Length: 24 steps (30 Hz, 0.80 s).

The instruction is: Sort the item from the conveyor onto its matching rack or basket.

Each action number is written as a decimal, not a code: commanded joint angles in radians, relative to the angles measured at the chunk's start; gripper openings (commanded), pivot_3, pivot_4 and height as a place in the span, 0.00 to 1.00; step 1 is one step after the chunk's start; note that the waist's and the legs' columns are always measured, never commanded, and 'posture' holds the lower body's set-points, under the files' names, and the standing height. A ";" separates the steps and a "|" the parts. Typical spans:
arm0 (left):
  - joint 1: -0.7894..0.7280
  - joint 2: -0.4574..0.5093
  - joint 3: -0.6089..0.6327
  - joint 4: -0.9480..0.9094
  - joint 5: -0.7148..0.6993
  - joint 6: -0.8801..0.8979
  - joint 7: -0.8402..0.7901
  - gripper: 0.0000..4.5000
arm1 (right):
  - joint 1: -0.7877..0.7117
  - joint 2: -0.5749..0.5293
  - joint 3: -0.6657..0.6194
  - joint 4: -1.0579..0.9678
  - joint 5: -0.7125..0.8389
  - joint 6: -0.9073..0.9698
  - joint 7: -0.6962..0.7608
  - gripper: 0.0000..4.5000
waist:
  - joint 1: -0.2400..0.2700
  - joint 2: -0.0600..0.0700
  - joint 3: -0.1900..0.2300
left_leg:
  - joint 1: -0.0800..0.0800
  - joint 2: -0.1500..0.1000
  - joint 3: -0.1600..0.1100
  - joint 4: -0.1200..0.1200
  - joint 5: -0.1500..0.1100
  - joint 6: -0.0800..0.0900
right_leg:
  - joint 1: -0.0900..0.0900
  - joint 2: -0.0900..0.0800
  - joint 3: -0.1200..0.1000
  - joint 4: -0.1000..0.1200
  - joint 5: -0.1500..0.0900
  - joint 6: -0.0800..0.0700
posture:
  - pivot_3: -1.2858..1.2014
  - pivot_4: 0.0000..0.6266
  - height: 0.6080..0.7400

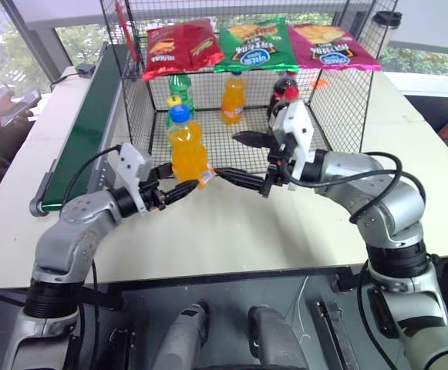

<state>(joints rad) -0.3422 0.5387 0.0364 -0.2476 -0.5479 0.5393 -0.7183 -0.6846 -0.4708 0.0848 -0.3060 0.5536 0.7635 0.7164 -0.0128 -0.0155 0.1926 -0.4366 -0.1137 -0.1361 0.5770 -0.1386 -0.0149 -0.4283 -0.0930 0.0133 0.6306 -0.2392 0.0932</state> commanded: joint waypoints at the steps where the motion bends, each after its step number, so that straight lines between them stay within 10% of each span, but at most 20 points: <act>1: -0.040 -0.020 -0.020 -0.053 0.009 -0.048 -0.019 0.60 | -0.040 0.022 -0.019 -0.008 0.007 -0.010 -0.018 1.00 | 0.000 0.000 0.000 | 0.000 0.000 0.000 0.000 0.000 0.000 | 0.000 0.000 0.000 0.000 0.000 0.000 | 0.52 0.24 0.99; 24: -0.068 -0.095 -0.100 -0.058 0.055 -0.059 -0.061 0.60 | -0.071 0.089 0.008 0.047 -0.031 -0.042 -0.031 0.94 | 0.000 0.000 0.000 | 0.000 0.000 0.000 0.000 0.001 0.002 | 0.000 0.001 -0.001 0.000 0.001 0.001 | 0.52 0.24 0.99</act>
<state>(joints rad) -0.3921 0.4481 -0.0673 -0.2477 -0.4872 0.5131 -0.7685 -0.7215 -0.3897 0.1038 -0.2468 0.5239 0.7466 0.6895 -0.0127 -0.0154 0.1927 -0.4366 -0.1137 -0.1362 0.5771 -0.1373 -0.0129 -0.4284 -0.0921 0.0128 0.6308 -0.2385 0.0944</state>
